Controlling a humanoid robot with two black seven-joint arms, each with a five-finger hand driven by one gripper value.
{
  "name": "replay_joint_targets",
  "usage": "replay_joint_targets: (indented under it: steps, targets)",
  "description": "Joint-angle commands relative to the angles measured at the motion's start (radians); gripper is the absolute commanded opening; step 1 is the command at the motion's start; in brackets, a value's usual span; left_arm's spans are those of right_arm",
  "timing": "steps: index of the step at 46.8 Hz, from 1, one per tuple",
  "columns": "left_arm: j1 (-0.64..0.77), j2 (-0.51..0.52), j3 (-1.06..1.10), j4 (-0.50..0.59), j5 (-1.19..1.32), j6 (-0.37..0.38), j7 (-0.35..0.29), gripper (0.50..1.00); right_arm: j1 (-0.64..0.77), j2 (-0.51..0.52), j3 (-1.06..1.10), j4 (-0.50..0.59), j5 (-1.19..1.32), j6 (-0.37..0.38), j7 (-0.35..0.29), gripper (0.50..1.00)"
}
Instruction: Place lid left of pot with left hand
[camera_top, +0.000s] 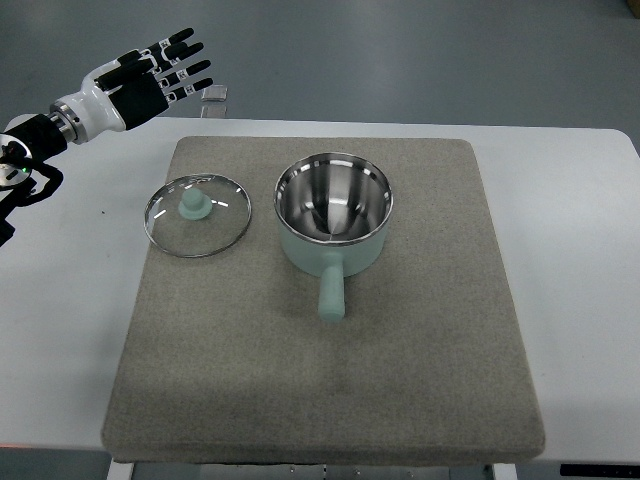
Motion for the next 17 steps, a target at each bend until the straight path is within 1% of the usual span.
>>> replay_joint_targets:
  steps: [1,17]
  targets:
    - [0.0,0.0,0.0,0.0,0.0,0.0,0.0,0.996,-0.003,0.0,0.0,0.002,0.001,0.0,0.0,0.921]
    - [0.013,0.0,-0.002,-0.008,0.0,0.0,0.0,0.996,-0.009,0.0,0.001,0.001,0.004,-0.002,-0.002,0.921]
